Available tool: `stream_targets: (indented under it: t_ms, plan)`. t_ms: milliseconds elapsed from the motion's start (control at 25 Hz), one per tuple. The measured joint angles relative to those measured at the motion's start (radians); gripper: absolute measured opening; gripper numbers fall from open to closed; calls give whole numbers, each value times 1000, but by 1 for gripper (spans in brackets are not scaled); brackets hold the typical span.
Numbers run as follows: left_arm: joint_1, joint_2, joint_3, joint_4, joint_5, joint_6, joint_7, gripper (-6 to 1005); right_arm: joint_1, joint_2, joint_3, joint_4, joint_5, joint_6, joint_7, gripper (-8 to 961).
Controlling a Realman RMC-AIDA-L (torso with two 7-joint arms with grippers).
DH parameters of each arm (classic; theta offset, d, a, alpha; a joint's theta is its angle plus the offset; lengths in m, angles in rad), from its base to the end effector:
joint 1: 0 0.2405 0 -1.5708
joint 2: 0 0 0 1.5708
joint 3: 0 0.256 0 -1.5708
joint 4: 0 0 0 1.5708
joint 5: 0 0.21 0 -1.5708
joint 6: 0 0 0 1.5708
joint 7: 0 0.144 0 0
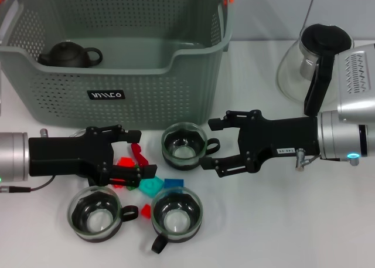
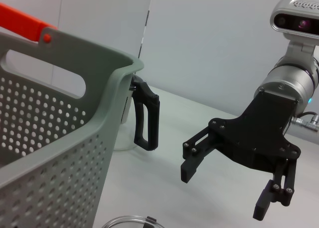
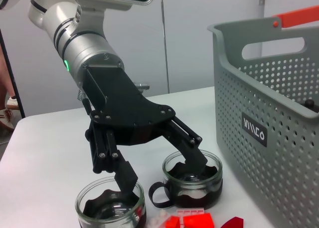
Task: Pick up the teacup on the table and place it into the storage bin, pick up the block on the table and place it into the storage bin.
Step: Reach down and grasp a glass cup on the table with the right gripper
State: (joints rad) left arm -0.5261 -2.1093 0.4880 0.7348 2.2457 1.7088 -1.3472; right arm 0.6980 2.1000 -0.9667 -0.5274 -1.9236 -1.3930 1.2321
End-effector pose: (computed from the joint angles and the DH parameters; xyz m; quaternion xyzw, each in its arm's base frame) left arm -0.2762 0.3074 0.0079 -0.9493 -0.2093 -0.2111 0.1026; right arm 0.2057 0.3530 -0.0610 -0.9761 0.0854 0.1872 0.0697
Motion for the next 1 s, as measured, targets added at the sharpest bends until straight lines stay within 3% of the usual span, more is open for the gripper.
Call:
stream_targets:
  t_ms: [760, 1000]
  plan:
    - [0, 0, -2, 2, -1, 8, 0, 935, 0, 0, 0, 0, 0, -2, -2, 915]
    - [7, 7, -5, 6, -2, 91, 11, 935, -12, -8, 15, -19, 0, -106, -25, 916]
